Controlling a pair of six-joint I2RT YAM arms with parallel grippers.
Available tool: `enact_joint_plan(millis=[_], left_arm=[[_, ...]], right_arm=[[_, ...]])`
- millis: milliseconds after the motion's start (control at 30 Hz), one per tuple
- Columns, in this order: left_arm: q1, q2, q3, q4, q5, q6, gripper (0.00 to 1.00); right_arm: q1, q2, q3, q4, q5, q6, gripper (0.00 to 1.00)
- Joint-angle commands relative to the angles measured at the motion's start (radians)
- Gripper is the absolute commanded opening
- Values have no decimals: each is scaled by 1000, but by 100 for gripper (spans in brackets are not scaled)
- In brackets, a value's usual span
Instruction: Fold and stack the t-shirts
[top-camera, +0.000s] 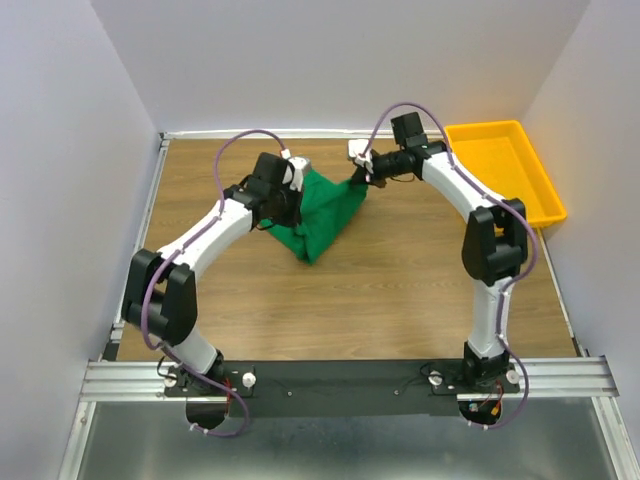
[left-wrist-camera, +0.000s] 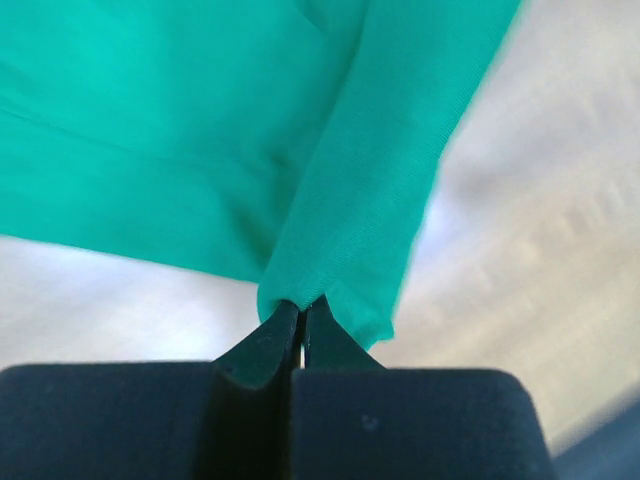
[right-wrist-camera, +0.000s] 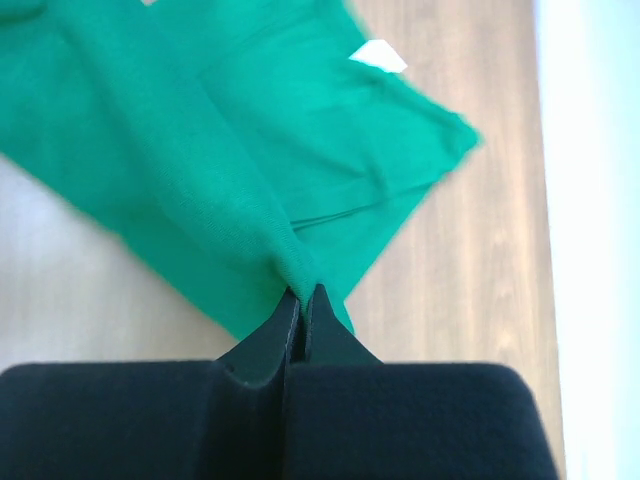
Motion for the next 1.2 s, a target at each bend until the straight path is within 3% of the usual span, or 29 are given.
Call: enact_joint_plan(millis=[0,133,267,567,800,933,1167], left_arm=[[75,111,95,14,-12,70,0],[120,175,151,8,-35,64,0],[172,151,132,25,-58,47,0],[206,96,57,99,85,-36,0],[240,-5,-87,194,109,-159,0],[250,-58,-139,211,126,-170,0],[234,-67,-145,199,269,-136,0]], right_arm=[[20,156,196,1,-34,147,1],[40,332,446,34,-1,255,1],[59,421,565,106,16,347,1],[125,473,586,227,31,408,1],[148,483,588,321,59,483,1],[149,460,559,338,39,470,1],[116,181,134,335,22,223,1]])
